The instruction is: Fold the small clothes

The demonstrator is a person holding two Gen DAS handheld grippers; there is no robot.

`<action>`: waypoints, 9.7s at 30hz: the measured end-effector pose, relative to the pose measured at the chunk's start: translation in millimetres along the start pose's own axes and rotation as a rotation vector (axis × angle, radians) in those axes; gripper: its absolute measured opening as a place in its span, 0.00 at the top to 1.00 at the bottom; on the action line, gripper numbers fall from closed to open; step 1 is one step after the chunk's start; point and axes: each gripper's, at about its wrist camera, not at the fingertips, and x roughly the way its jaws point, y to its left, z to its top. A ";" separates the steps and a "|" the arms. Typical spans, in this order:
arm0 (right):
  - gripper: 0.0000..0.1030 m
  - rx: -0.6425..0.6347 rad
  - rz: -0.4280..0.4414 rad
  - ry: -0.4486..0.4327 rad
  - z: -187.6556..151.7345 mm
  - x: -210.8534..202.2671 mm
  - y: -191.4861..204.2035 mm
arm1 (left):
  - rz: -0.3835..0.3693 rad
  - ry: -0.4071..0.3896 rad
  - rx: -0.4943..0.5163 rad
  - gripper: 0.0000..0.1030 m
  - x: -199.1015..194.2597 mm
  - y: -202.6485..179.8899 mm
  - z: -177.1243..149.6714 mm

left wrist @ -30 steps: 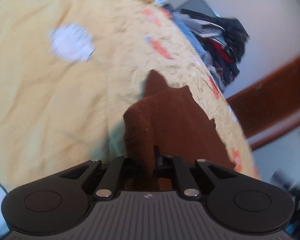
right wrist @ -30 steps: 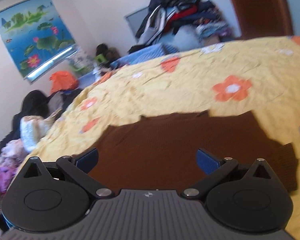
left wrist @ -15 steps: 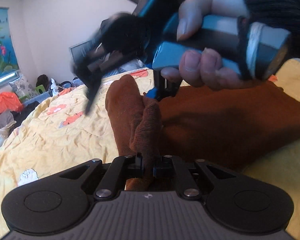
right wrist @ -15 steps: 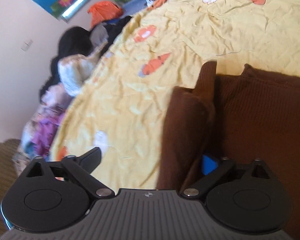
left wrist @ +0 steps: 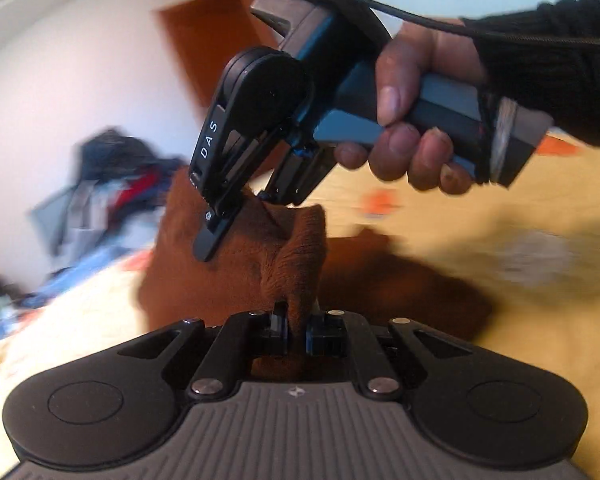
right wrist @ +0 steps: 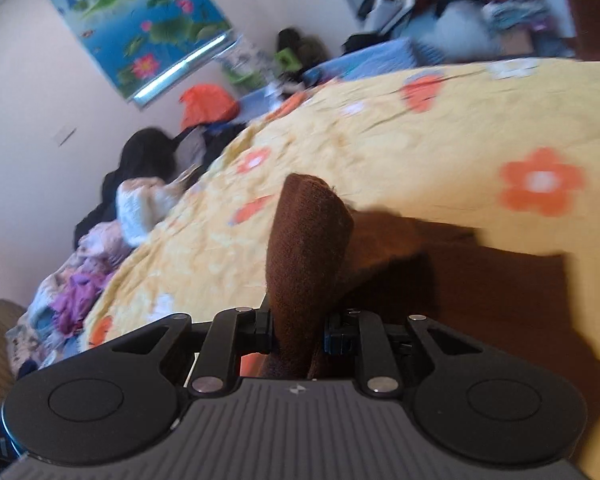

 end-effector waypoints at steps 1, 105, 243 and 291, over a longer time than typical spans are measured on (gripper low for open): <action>0.74 0.036 -0.055 0.004 -10.0 -7.3 -20.6 | -0.043 0.027 0.009 0.93 10.4 -10.6 -0.2; 0.74 0.236 -0.015 -0.004 -81.4 30.2 -7.2 | -0.375 0.377 -1.078 0.82 16.4 246.8 -119.8; 0.78 0.117 -0.083 0.088 -107.3 13.2 13.5 | -0.395 0.405 -0.940 0.73 -24.4 233.1 -130.0; 0.00 -0.134 -0.072 0.154 62.9 243.5 75.6 | -0.258 0.205 -0.525 0.13 -25.5 162.4 -88.6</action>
